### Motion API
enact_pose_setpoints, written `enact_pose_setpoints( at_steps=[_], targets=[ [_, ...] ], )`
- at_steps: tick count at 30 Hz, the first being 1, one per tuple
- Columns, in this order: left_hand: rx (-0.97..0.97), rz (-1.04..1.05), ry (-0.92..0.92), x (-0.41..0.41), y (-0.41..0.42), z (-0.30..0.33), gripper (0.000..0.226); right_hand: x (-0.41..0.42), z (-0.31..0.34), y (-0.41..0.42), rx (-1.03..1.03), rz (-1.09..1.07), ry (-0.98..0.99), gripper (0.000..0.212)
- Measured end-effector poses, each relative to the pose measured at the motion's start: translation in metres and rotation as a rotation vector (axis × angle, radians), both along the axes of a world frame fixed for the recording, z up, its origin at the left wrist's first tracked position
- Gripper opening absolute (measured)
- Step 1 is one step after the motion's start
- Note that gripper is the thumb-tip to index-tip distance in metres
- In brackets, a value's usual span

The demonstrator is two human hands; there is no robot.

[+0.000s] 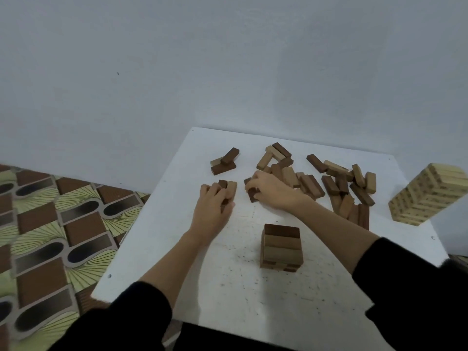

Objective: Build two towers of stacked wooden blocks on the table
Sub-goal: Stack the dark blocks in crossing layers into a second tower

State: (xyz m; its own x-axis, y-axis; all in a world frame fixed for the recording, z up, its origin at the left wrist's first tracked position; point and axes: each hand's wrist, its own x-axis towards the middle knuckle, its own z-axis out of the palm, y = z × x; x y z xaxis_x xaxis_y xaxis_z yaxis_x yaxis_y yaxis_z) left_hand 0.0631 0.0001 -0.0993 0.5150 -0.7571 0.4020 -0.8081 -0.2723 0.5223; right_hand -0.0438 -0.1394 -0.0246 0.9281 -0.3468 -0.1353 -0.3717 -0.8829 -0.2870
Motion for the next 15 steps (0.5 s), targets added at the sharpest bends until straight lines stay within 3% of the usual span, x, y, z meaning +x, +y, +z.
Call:
enact_pose_setpoints(
  at_steps=[4, 7, 12, 15],
  targets=[
    [-0.075, 0.025, 0.389, 0.003, 0.009, 0.003, 0.017, 0.016, -0.004, 0.013, 0.135, 0.004, 0.015, 0.032],
    [-0.074, -0.062, 0.469, 0.009, 0.015, 0.005, 0.03, 0.023, -0.005, 0.016, 0.208, -0.061, -0.005, 0.035],
    [0.029, -0.119, 0.569, 0.018, 0.018, 0.016, 0.086, 0.025, -0.003, 0.017, 0.327, -0.124, 0.04, 0.09],
    [0.046, -0.146, 0.626, 0.019, 0.02, 0.022, 0.092, 0.028, -0.004, 0.018, 0.302, -0.082, 0.099, 0.105]
  ],
)
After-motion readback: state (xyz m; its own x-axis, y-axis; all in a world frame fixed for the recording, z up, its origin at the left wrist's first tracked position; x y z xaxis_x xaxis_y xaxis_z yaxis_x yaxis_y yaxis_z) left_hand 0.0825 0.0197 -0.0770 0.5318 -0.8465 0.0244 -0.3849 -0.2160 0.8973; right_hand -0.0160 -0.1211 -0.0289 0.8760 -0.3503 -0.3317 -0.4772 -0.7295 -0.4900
